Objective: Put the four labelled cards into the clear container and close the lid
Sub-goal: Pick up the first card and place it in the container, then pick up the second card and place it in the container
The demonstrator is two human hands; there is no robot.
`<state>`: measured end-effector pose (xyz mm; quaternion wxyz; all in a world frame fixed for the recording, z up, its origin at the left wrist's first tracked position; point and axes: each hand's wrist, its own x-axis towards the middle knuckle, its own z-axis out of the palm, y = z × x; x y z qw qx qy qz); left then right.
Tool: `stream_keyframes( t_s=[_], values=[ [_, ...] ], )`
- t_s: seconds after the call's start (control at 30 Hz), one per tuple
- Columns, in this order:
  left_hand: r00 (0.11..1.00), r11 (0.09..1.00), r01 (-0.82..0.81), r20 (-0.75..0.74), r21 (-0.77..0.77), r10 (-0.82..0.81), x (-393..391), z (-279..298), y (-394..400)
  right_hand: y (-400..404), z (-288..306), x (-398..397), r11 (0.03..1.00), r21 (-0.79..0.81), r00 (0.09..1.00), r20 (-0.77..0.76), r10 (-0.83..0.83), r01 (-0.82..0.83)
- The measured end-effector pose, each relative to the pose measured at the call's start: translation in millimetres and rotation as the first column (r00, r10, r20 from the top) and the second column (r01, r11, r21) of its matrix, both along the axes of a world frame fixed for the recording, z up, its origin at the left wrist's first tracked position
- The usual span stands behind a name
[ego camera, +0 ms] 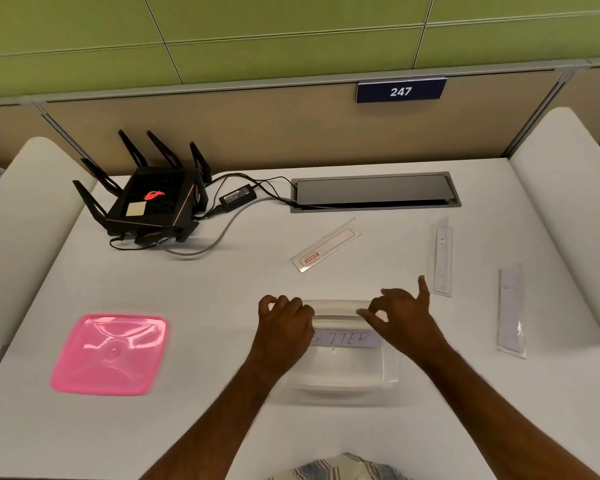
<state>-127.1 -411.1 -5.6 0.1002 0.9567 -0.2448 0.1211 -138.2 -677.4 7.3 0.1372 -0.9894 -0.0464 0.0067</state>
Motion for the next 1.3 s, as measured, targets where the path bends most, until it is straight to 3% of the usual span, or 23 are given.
stream_keyframes(
  t_s=[0.13, 0.27, 0.43, 0.57, 0.8, 1.3],
  values=[
    [0.989, 0.956, -0.150, -0.043, -0.253, 0.143, 19, 16, -5, 3, 16, 19, 0.982, 0.148, 0.986, 0.100, -0.136, 0.120],
    [0.915, 0.831, -0.373, -0.310, -0.412, 0.257, 46, 25, -8, 3, 13, 39, 0.959, 0.249, 0.984, 0.076, -0.159, 0.135],
    [0.683, 0.757, -0.588, -0.676, -0.285, 0.277, 83, 20, -10, 7, 1, 70, 0.906, 0.368, 0.978, -0.066, -0.196, 0.207],
    [0.518, 0.649, -0.700, -0.838, -0.298, 0.174, 105, 14, -14, 13, -6, 97, 0.857, 0.422, 0.950, -0.230, -0.213, 0.294],
    [0.391, 0.541, -0.796, -0.912, -0.270, 0.120, 129, 6, -24, 19, -17, 145, 0.822, 0.408, 0.876, -0.436, -0.207, 0.397],
    [0.320, 0.436, -0.851, -0.947, -0.294, -0.016, 142, -1, -29, 17, -26, 218, 0.799, 0.439, 0.863, -0.470, -0.186, 0.411]
  ],
)
